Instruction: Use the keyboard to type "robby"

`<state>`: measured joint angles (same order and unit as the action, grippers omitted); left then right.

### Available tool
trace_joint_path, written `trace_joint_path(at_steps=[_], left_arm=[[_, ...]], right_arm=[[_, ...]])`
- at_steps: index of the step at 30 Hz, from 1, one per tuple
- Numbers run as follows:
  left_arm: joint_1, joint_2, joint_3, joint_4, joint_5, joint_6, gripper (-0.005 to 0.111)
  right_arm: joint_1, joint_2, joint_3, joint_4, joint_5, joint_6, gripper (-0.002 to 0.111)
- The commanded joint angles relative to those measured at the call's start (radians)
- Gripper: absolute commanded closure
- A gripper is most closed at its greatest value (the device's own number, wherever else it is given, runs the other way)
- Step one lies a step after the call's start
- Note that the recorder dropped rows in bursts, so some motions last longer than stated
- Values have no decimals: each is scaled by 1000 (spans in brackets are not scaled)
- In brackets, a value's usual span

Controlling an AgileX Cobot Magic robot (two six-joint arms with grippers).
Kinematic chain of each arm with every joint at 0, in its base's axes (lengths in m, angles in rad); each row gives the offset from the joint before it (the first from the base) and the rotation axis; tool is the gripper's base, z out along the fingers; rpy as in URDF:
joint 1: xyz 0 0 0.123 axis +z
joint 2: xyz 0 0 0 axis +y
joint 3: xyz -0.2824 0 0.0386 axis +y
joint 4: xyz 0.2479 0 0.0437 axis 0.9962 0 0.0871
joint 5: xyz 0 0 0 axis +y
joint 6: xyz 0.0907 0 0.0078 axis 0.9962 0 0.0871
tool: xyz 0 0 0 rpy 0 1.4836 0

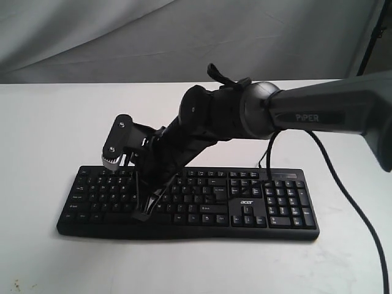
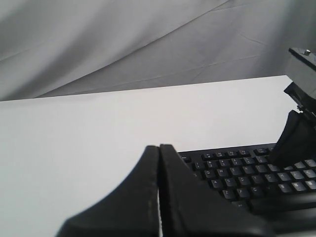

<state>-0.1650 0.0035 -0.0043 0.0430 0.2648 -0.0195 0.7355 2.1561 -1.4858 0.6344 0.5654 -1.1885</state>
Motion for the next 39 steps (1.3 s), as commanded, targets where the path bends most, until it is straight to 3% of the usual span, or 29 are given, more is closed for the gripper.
trace_joint_path(at_steps=[1, 13, 39], left_arm=[[-6, -3, 4, 5, -5, -3, 107], [-6, -3, 4, 5, -5, -3, 107], [-6, -3, 4, 5, -5, -3, 107]], right_arm=[[-28, -10, 6, -5, -8, -7, 108], [-59, 122, -200, -44, 171, 50, 108], [-68, 160, -203, -52, 202, 56, 108]])
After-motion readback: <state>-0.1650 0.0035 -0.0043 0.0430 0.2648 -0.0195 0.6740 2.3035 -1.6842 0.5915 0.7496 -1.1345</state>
